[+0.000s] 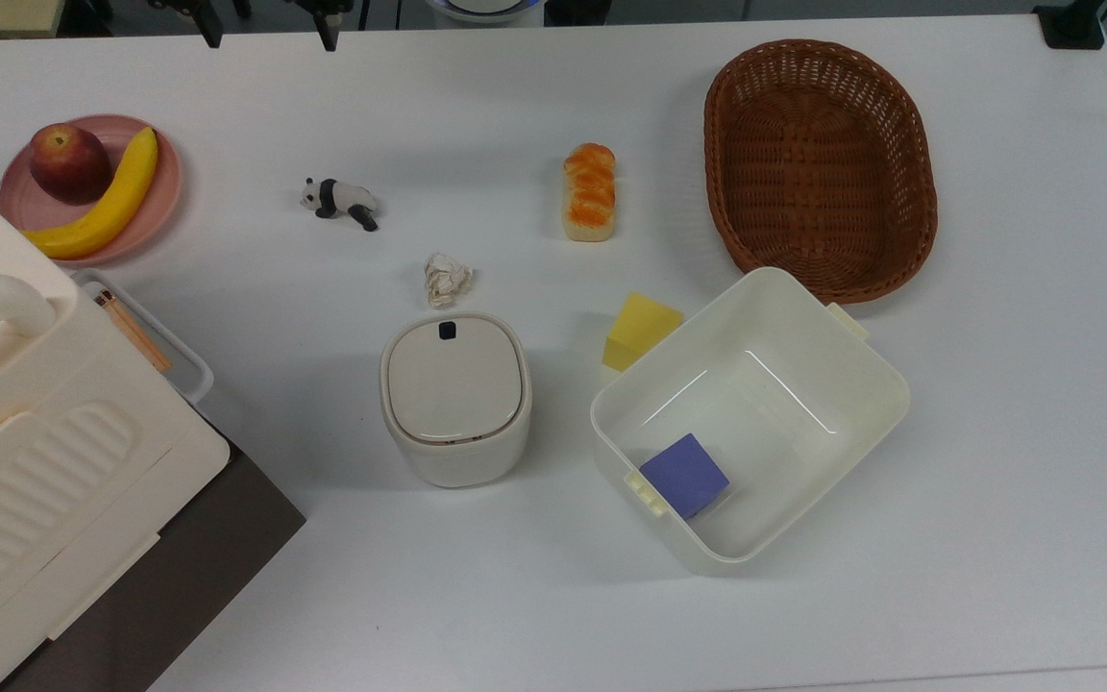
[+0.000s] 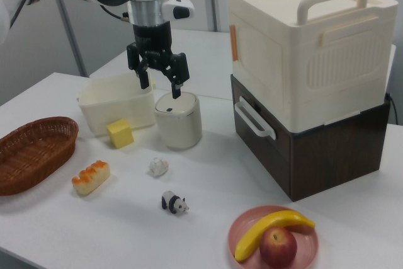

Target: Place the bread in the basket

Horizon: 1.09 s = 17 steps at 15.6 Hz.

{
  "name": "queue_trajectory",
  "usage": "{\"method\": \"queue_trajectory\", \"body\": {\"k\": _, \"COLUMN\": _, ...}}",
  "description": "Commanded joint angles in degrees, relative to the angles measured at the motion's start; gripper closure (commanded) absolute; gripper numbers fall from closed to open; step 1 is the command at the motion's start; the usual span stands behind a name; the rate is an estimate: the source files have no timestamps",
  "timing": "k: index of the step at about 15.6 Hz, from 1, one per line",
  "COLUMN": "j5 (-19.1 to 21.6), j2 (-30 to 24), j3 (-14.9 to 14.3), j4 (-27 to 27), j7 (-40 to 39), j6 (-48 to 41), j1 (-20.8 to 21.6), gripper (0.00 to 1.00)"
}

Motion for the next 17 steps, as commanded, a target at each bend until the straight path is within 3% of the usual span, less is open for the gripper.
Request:
{"method": "queue_trajectory", "body": {"k": 1, "j5": -0.37, "j2": -0.72, "j3": -0.47, "j4": -0.95, "j7": 1.14, "j6": -0.24, "j1": 1.06, "gripper": 0.00}}
{"method": "queue_trajectory", "body": {"k": 17, "j5": -0.55, "j2": 0.16, "j3": -0.29, "j4": -1.30, "j7": 1.06, "j6": -0.34, "j1": 2.47, "gripper": 0.00}}
